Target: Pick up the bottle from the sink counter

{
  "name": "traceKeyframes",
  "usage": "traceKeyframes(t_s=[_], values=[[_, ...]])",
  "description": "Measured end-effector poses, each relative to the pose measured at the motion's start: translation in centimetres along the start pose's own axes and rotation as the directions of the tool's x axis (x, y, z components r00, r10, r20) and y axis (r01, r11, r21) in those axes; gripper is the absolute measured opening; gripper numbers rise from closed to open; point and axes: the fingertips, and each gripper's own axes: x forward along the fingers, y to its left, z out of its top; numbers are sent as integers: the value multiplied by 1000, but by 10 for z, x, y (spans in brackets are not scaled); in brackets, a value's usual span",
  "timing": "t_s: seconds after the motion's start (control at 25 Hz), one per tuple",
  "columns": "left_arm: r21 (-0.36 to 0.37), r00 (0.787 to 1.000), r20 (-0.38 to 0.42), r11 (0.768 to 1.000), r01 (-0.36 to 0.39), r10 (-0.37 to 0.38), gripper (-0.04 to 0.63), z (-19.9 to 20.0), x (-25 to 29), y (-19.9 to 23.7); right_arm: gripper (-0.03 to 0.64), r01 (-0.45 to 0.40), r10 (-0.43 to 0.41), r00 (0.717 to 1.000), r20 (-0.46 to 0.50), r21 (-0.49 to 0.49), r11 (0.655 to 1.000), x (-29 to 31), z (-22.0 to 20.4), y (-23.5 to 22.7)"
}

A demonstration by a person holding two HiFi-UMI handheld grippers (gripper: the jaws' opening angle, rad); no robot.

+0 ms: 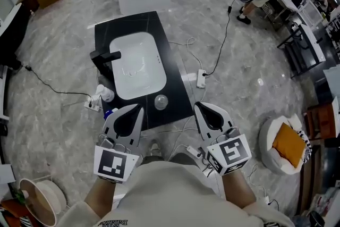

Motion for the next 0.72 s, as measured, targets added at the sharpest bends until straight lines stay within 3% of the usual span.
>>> traceKeyframes(t_s=[0.72], values=[[-4,995,-12,995,-102,102,6,10,30,-20,-3,-93,94,995,-12,47,995,-8,-30,-34]])
